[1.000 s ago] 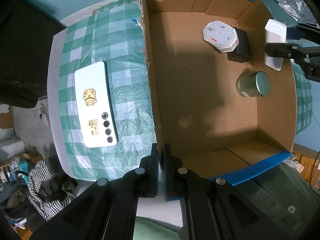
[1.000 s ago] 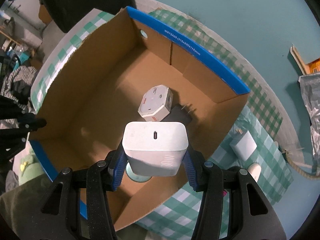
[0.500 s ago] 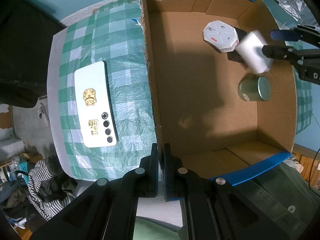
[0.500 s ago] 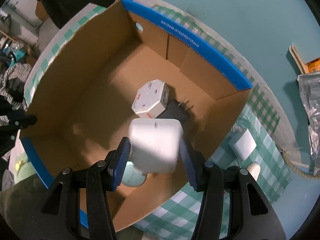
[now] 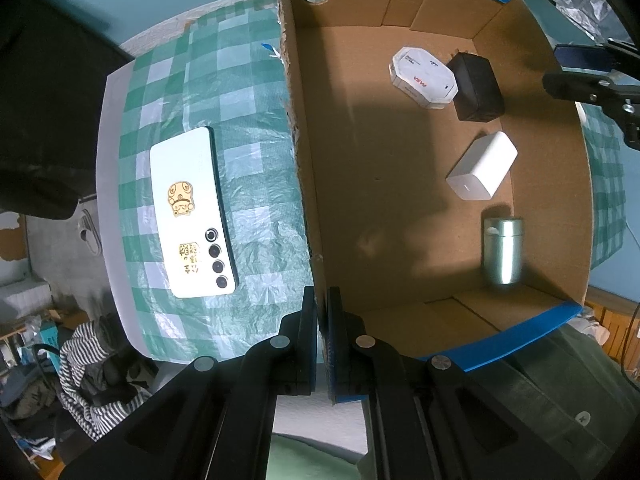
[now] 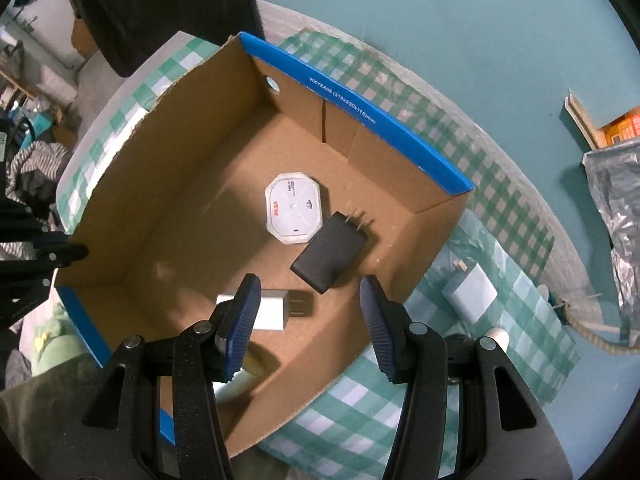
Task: Organize rigid objects
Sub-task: 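Open the right tool to release the white charger in the box, then move the right tool back over the gold-pink USB stick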
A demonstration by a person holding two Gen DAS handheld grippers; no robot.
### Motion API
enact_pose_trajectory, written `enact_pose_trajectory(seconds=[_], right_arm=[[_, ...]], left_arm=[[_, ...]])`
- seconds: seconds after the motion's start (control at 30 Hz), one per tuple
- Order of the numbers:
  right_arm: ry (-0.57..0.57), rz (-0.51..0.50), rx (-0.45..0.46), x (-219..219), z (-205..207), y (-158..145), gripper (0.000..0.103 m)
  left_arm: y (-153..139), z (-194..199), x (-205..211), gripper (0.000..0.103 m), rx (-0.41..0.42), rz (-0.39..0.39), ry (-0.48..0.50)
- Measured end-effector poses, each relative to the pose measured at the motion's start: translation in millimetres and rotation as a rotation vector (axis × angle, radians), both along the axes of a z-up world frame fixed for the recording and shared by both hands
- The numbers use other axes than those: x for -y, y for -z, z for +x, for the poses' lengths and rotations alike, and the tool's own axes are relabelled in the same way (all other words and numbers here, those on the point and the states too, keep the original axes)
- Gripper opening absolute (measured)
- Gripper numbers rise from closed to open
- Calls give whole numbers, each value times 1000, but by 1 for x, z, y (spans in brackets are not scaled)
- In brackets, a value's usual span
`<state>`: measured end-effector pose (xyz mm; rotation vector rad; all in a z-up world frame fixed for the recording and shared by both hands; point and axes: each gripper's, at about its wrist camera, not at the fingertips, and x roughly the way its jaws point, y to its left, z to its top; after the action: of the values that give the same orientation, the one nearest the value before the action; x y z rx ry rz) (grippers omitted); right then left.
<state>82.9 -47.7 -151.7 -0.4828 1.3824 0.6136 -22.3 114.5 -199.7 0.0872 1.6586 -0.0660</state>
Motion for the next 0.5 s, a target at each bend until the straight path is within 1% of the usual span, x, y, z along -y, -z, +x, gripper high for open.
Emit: enact_pose_trajectory(seconds=[0.5], right_arm=[[71, 27, 21, 32, 2, -20, 52]], left_arm=[[0, 0, 0, 4, 0, 0, -1]])
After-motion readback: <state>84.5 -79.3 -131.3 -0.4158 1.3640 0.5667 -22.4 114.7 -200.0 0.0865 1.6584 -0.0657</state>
